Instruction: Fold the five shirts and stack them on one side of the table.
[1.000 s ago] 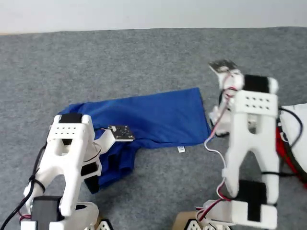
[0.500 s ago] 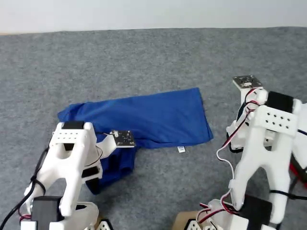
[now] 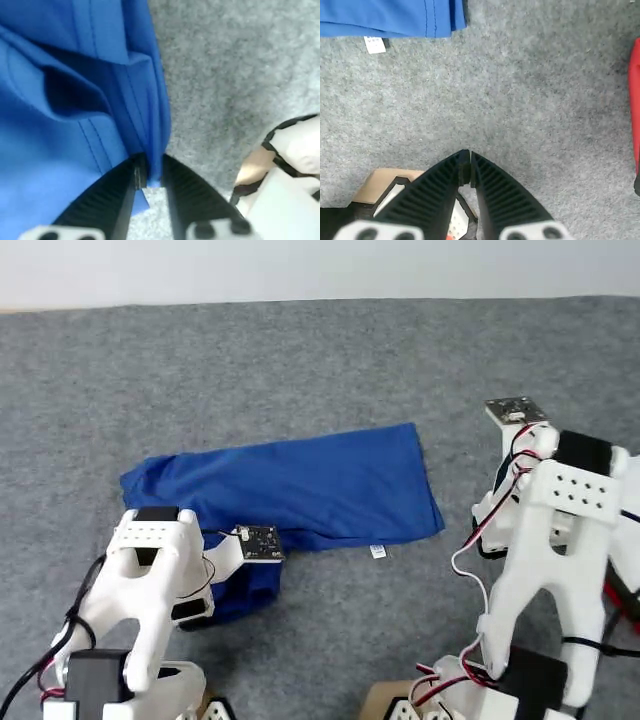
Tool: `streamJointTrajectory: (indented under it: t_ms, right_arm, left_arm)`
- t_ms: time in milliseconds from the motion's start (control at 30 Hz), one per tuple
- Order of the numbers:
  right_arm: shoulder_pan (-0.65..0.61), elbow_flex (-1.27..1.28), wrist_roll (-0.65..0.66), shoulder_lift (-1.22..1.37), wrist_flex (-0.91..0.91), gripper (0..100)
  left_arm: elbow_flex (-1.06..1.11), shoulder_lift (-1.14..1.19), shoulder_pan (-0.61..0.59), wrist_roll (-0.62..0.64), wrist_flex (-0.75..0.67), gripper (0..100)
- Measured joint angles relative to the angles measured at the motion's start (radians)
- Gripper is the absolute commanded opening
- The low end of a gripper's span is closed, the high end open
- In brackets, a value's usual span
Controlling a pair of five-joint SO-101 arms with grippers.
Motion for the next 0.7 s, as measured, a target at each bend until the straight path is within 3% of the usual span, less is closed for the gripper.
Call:
streamJointTrajectory:
  t_ms: [300, 700]
  right_arm:
    - [0.0, 0.0, 0.0, 0.0, 0.0, 0.9]
    - [0.002, 0.0, 0.0, 0.0, 0.0, 0.9]
  left_arm:
    - [-0.173, 0.0, 0.0, -0.071, 0.288, 0]
    - [-0.245, -0.011, -0.034, -0.175, 0.325, 0]
